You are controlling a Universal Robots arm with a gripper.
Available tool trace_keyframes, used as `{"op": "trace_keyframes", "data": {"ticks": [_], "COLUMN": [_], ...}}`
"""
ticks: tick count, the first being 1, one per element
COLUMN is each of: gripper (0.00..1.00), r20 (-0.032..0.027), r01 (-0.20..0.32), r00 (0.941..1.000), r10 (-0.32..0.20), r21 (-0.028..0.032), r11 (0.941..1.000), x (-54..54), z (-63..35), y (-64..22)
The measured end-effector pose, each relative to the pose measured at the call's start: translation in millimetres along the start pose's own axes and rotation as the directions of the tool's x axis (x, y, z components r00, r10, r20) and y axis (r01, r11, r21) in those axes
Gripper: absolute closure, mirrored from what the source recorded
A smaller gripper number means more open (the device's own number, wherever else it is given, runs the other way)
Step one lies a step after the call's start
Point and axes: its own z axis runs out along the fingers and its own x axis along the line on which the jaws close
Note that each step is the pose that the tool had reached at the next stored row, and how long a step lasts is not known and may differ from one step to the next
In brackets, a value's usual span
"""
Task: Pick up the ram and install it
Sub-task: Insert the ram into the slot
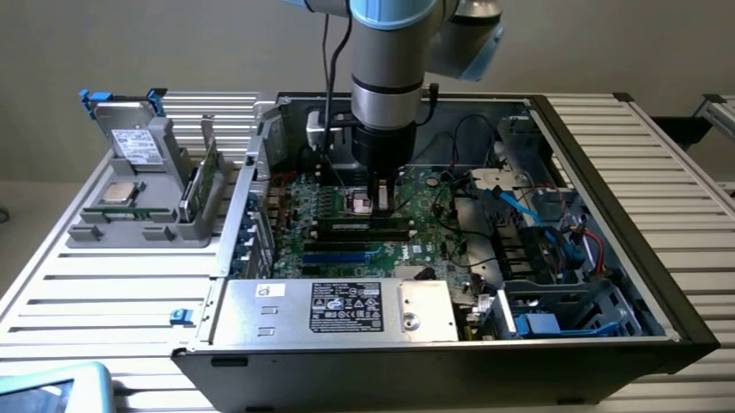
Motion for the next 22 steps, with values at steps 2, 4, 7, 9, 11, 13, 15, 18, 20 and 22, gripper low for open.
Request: {"op": "trace_keyframes", "data": {"ticks": [2,4,7,9,11,13,15,18,20,22], "gripper": [0.87,0.87,0.87,0.87,0.87,0.87,0.87,0.87,0.87,0.87], "r20": [0.0015,0.0023,0.0033,0.0034,0.0035,0.0036,0.0036,0.0036,0.0036,0.0035], "r01": [0.000,0.000,0.000,0.001,0.000,0.000,0.000,0.000,0.000,0.000], "r00": [1.0000,1.0000,1.0000,1.0000,1.0000,1.0000,1.0000,1.0000,1.0000,1.0000], "r10": [0.000,0.000,0.000,0.000,0.000,0.000,0.000,0.000,0.000,0.000], "r21": [-0.0045,-0.0112,-0.0137,-0.0139,-0.0139,-0.0139,-0.0139,-0.0138,-0.0128,-0.0110], "r11": [1.0000,0.9999,0.9999,0.9999,0.9999,0.9999,0.9999,0.9999,0.9999,0.9999], "x": [0.0,0.1,0.3,1.5,2.2,2.2,2.3,2.5,2.6,2.6], "z": [0.0,0.2,0.3,0.3,0.3,0.3,0.4,0.4,0.9,1.1], "y": [-1.3,-2.0,-2.1,-2.2,-2.1,-2.2,-2.2,-2.1,-2.1,-2.1]}}
